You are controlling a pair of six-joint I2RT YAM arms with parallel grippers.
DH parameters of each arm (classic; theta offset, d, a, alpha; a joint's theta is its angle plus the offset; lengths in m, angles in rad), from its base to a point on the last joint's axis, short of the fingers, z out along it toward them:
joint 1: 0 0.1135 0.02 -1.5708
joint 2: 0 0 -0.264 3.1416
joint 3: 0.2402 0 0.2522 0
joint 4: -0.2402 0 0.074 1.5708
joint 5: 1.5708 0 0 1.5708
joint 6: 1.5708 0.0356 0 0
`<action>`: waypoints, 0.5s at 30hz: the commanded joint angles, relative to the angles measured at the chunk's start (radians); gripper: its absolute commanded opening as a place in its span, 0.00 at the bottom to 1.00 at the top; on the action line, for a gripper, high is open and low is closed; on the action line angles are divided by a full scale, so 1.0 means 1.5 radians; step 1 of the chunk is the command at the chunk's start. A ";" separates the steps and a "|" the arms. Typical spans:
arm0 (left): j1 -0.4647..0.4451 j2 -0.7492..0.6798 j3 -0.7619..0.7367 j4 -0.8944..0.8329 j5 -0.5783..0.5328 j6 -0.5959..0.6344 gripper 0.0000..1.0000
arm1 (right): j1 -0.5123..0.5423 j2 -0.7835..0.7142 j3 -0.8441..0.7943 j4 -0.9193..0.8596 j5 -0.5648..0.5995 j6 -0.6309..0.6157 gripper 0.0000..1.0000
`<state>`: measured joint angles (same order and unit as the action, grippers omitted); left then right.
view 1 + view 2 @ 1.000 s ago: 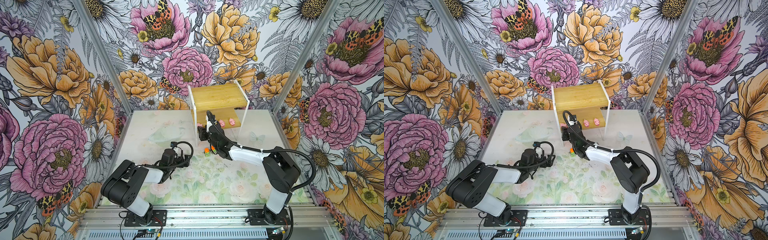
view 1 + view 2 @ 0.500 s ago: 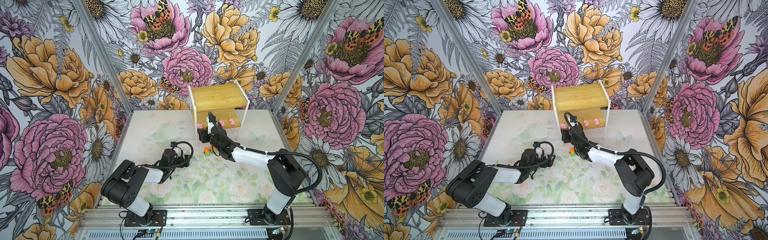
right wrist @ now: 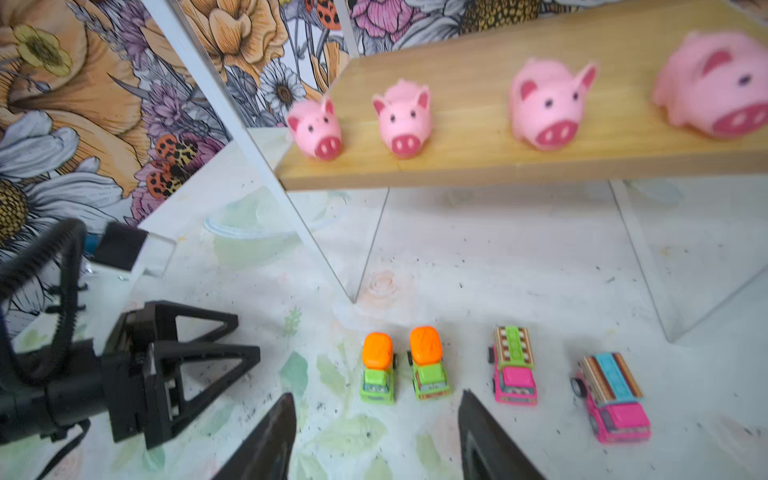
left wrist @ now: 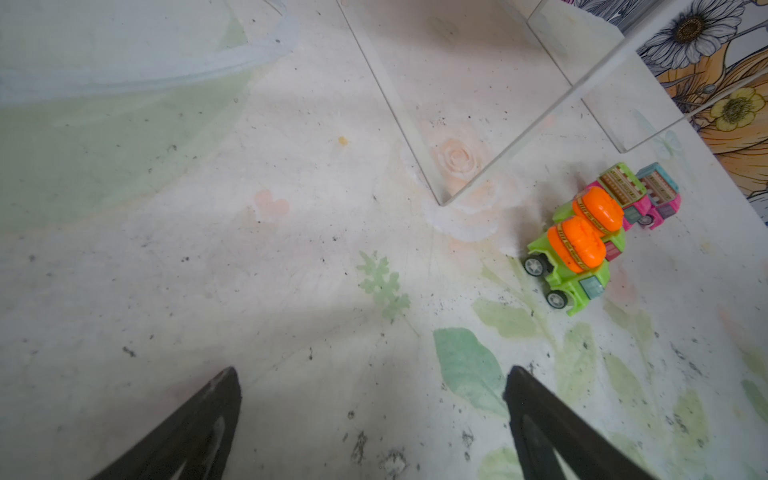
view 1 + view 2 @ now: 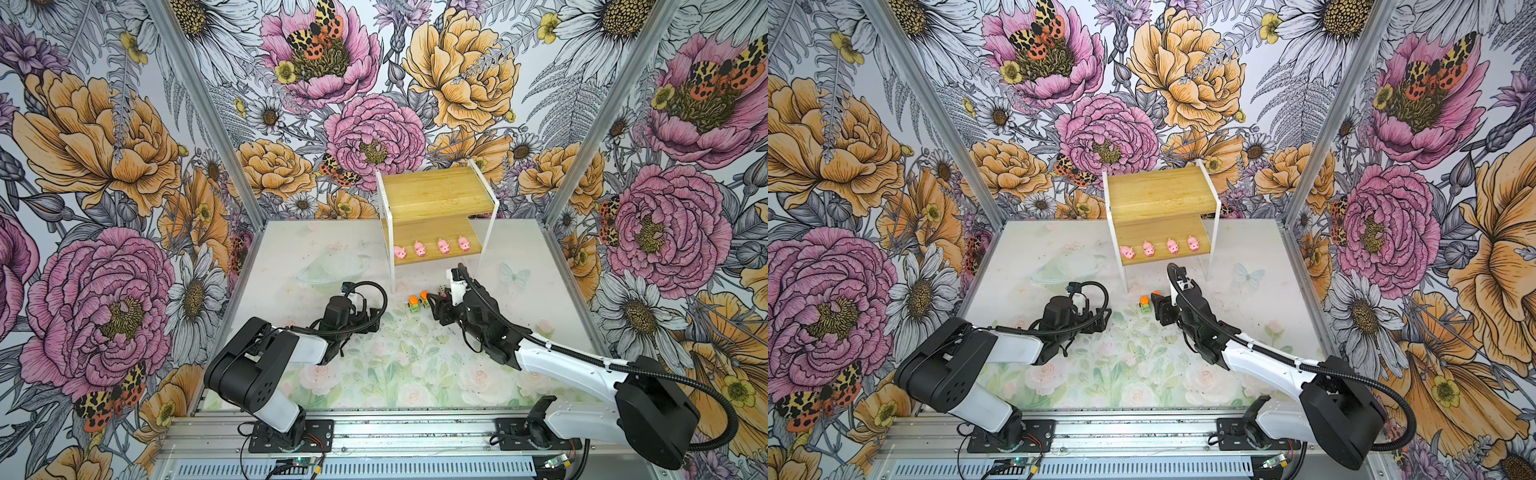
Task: Place and organize the plastic toys onto the shelf
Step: 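Withdraw the right gripper and move it above the green trucks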
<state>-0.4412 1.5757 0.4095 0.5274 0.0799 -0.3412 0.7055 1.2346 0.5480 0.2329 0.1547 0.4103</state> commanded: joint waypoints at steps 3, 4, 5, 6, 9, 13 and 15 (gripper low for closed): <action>0.002 0.015 0.013 -0.001 0.017 0.004 0.99 | -0.006 0.001 -0.077 0.049 0.029 0.015 0.60; 0.001 0.015 0.015 -0.001 0.019 0.003 0.99 | -0.006 0.007 -0.088 0.063 0.028 0.017 0.60; 0.000 0.017 0.016 -0.002 0.019 0.003 0.99 | -0.007 0.017 -0.094 0.074 0.026 0.019 0.60; 0.000 0.018 0.018 -0.002 0.018 0.001 0.99 | -0.009 0.027 -0.096 0.080 0.027 0.022 0.60; -0.002 0.025 0.023 -0.006 0.018 -0.001 0.99 | -0.012 0.062 -0.091 0.097 0.024 0.019 0.60; -0.005 0.032 0.029 -0.005 0.017 -0.005 0.99 | -0.016 0.117 -0.061 0.116 0.023 0.003 0.59; -0.005 0.034 0.031 -0.005 0.017 -0.007 0.99 | -0.019 0.142 -0.043 0.125 0.021 -0.005 0.59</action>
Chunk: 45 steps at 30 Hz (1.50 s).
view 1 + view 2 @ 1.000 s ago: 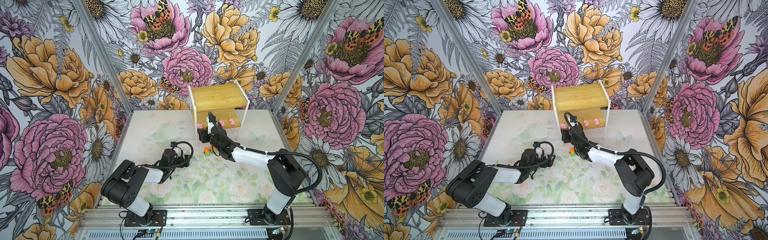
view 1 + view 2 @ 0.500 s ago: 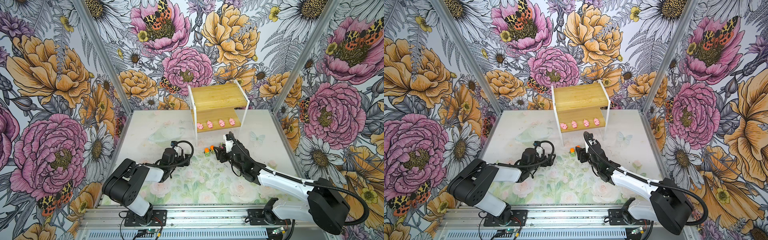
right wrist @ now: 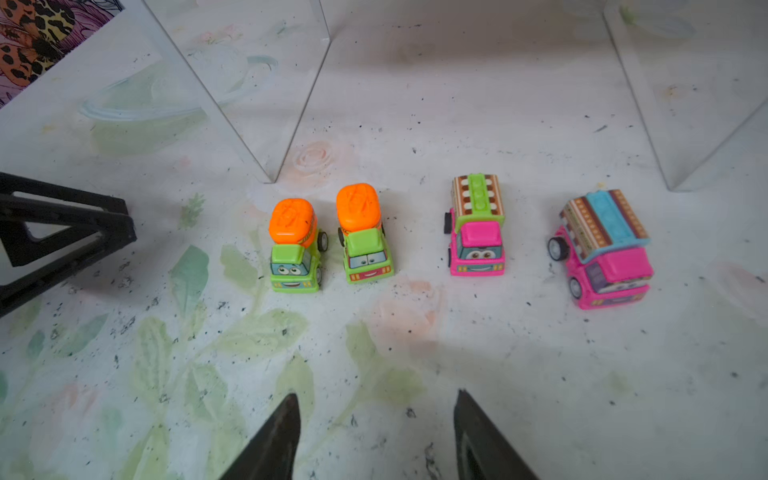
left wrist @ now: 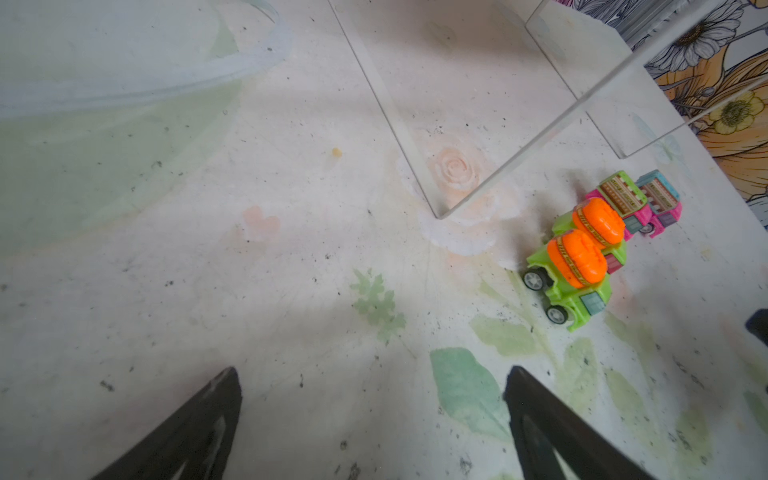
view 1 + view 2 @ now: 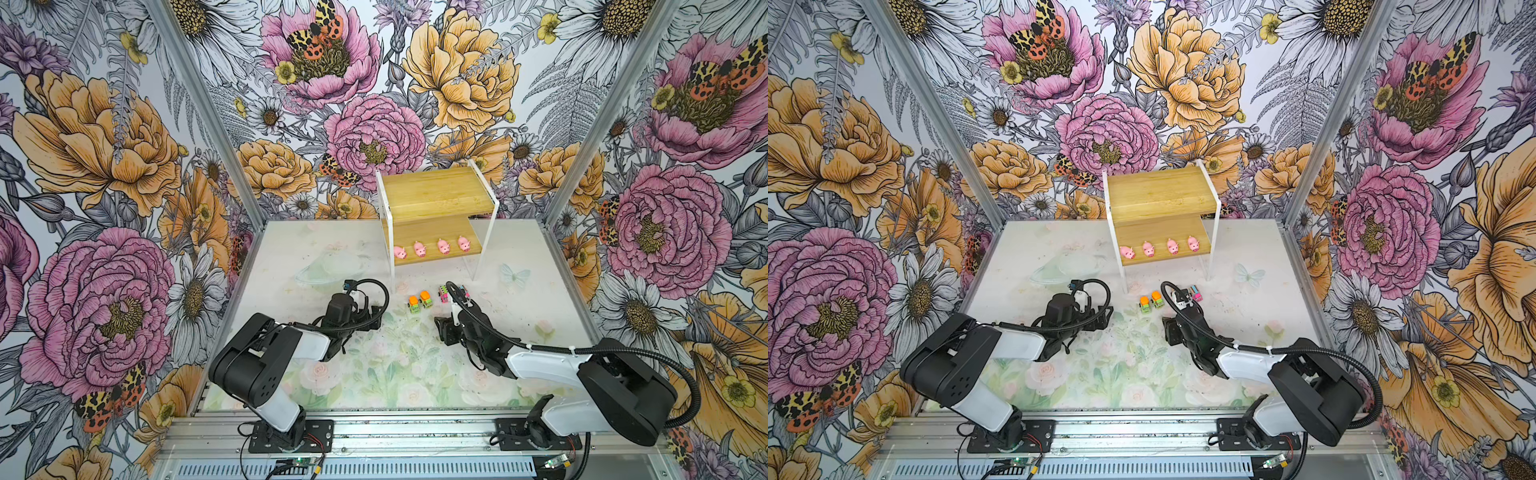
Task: Place and organize the plastic toys onto the shelf
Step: 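Withdraw the right gripper and move it above the green trucks, then lower the right gripper onto a green orange-topped truck and close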
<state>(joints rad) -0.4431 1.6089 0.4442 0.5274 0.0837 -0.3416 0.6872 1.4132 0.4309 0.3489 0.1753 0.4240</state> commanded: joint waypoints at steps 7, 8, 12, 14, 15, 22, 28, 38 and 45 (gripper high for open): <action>-0.008 0.015 0.010 -0.004 0.011 -0.008 0.99 | -0.034 0.105 0.094 0.065 -0.012 -0.040 0.57; -0.008 0.016 0.010 -0.005 0.011 -0.009 0.99 | -0.039 0.113 0.097 0.073 -0.021 -0.040 0.57; -0.011 0.018 0.010 -0.005 0.012 -0.008 0.99 | -0.058 0.147 0.110 0.100 -0.061 -0.041 0.55; -0.012 0.018 0.010 -0.004 0.017 -0.005 0.99 | -0.064 0.160 0.119 0.103 -0.080 -0.044 0.54; -0.014 0.018 0.010 -0.003 0.021 -0.002 0.99 | -0.064 0.167 0.125 0.104 -0.091 -0.046 0.54; -0.028 0.021 0.011 -0.002 0.031 0.014 0.99 | -0.064 0.195 0.149 0.105 -0.130 -0.055 0.53; -0.032 0.020 0.007 0.007 0.042 0.021 0.99 | -0.066 0.214 0.160 0.101 -0.129 -0.060 0.52; -0.035 0.036 -0.002 0.045 0.093 0.036 0.99 | -0.078 0.245 0.167 0.122 -0.143 -0.055 0.52; -0.035 0.036 -0.007 0.052 0.088 0.035 0.99 | -0.085 0.269 0.184 0.121 -0.152 -0.064 0.52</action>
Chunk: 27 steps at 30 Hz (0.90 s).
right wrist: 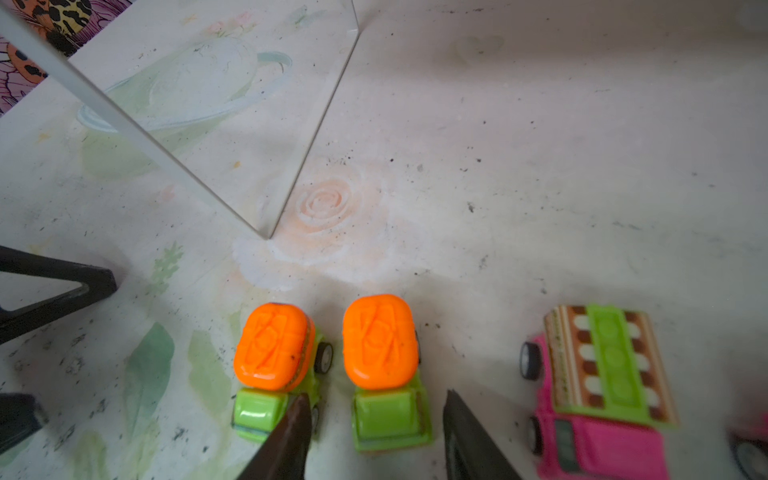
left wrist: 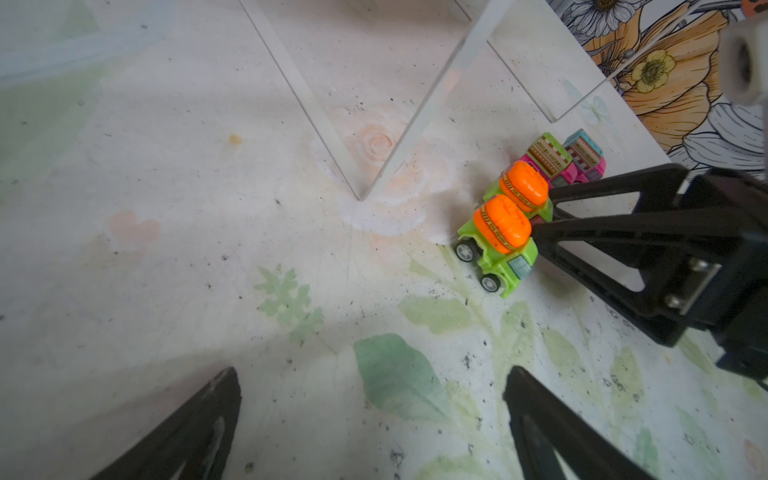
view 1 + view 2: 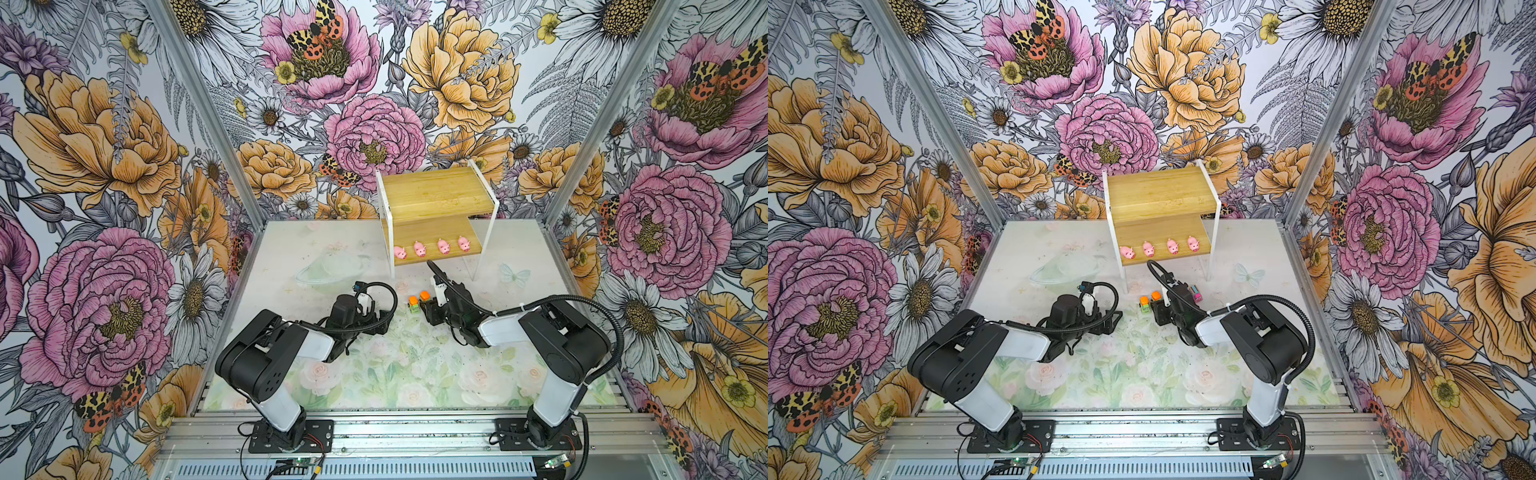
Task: Place and organize the plastic toys onto the shelf
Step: 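Lower the right gripper onto a green orange-topped truck and close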
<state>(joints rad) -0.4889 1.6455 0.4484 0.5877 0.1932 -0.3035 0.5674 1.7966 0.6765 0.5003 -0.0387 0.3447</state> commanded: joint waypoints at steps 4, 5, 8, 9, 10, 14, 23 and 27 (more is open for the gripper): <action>-0.004 0.014 -0.005 0.010 0.016 0.010 0.99 | -0.010 0.027 0.030 0.020 -0.013 -0.014 0.52; -0.005 0.015 -0.004 0.009 0.015 0.010 0.99 | -0.012 0.029 0.032 0.020 -0.014 -0.014 0.52; -0.004 0.017 -0.001 0.003 0.010 0.011 0.99 | -0.013 0.036 0.035 0.023 -0.018 -0.014 0.51; -0.004 0.017 0.000 0.002 0.010 0.011 0.99 | -0.012 0.038 0.037 0.023 -0.019 -0.014 0.51; -0.005 0.017 0.000 0.001 0.009 0.011 0.99 | -0.013 0.040 0.036 0.023 -0.020 -0.013 0.51; -0.004 0.017 0.002 -0.002 0.007 0.011 0.99 | -0.014 0.046 0.037 0.023 -0.024 -0.014 0.48; -0.004 0.017 0.001 -0.003 0.004 0.011 0.99 | -0.014 0.047 0.036 0.024 -0.034 -0.016 0.35; -0.004 0.016 0.001 -0.006 -0.001 0.010 0.99 | -0.015 0.038 0.034 0.017 -0.041 -0.015 0.26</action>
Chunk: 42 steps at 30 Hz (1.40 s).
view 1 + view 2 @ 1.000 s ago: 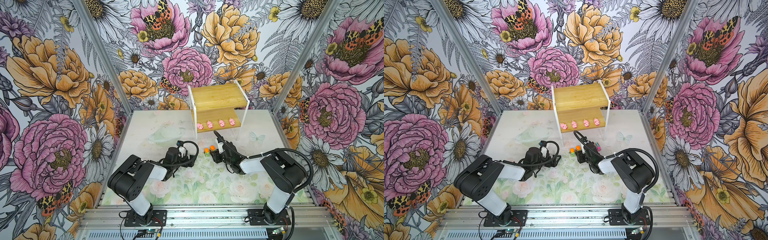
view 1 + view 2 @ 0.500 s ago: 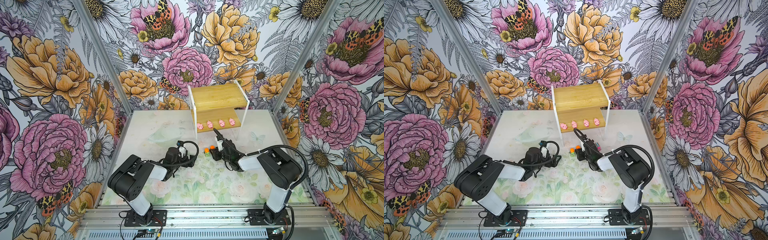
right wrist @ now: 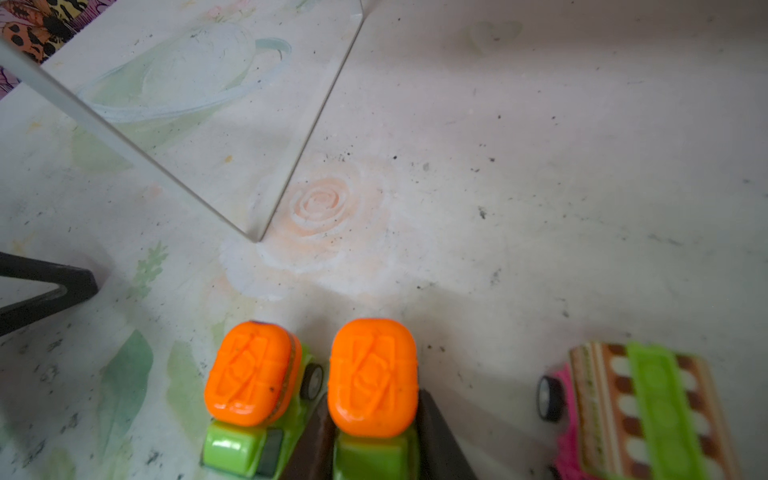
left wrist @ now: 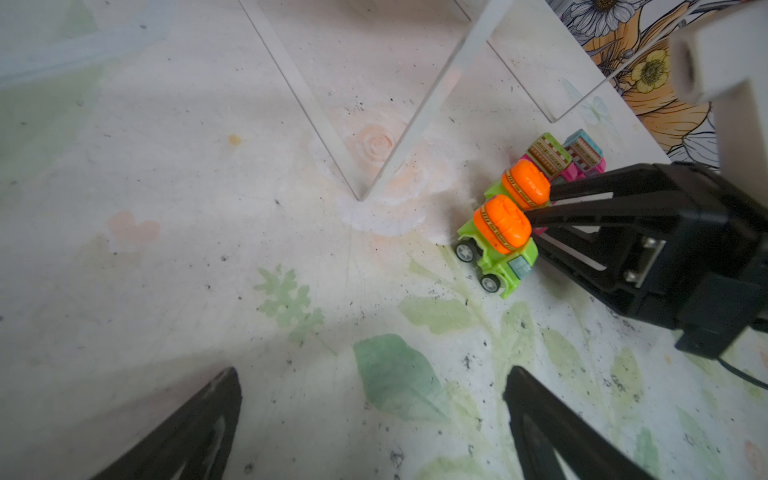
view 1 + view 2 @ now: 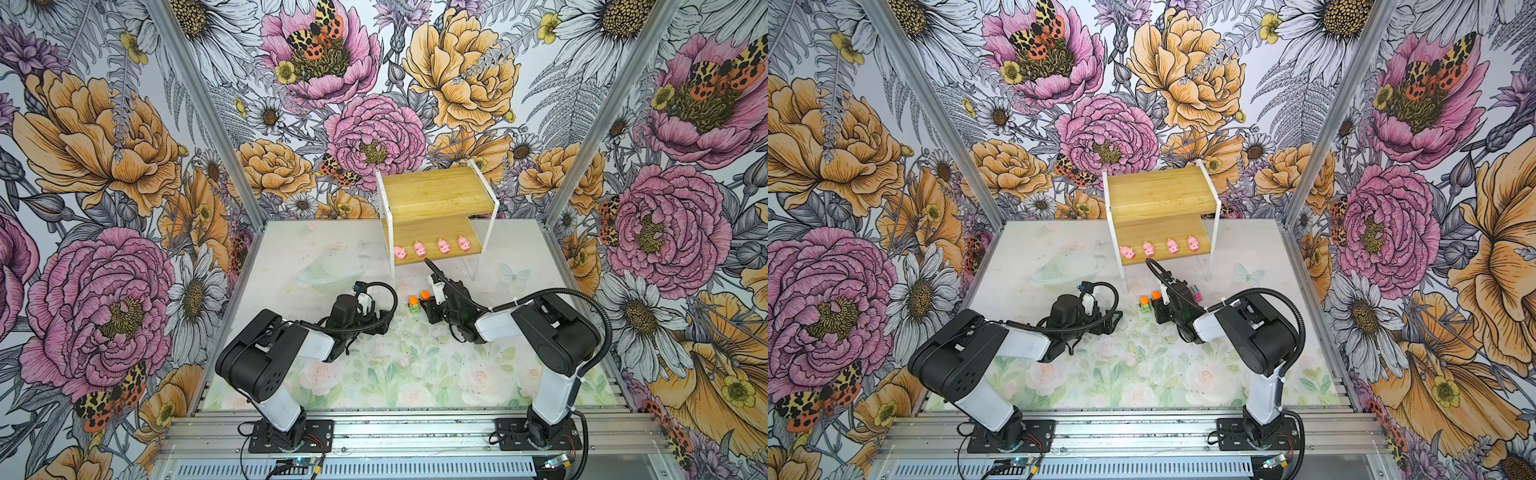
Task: Place and organize the plastic toys onto the shelf
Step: 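Lower the right gripper onto a green orange-topped truck and close, then lift the green truck with the right gripper up to the top shelf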
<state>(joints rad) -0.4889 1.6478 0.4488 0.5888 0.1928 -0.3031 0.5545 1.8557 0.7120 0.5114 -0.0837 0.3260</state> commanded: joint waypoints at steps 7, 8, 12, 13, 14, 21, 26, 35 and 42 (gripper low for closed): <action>-0.004 0.009 -0.002 -0.009 -0.005 0.009 0.99 | -0.007 -0.044 -0.003 -0.010 -0.019 0.000 0.19; -0.004 0.007 -0.003 -0.010 -0.005 0.007 0.99 | -0.007 -0.055 -0.004 -0.021 -0.020 0.001 0.19; -0.004 0.004 -0.001 -0.015 0.000 0.007 0.99 | -0.005 -0.128 -0.003 -0.091 -0.023 0.011 0.17; -0.004 0.005 0.000 -0.016 0.000 0.009 0.99 | -0.005 -0.151 -0.002 -0.116 -0.021 0.016 0.17; -0.004 0.003 0.000 -0.016 0.001 0.009 0.99 | -0.005 -0.177 0.001 -0.144 -0.021 0.021 0.16; -0.005 -0.012 -0.001 -0.026 -0.002 0.014 0.99 | -0.003 -0.349 0.073 -0.383 -0.018 0.024 0.15; -0.004 -0.022 0.003 -0.043 -0.002 0.019 0.99 | -0.005 -0.443 0.162 -0.513 -0.003 0.024 0.15; -0.005 -0.035 0.010 -0.059 -0.005 0.026 0.99 | -0.022 -0.433 0.439 -0.689 0.059 -0.046 0.14; -0.005 -0.030 0.018 -0.059 0.002 0.017 0.99 | -0.106 -0.307 0.641 -0.734 0.090 -0.047 0.12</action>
<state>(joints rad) -0.4889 1.6154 0.4568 0.5137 0.1925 -0.2806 0.4290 1.3243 1.6062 -0.5114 0.0067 0.2672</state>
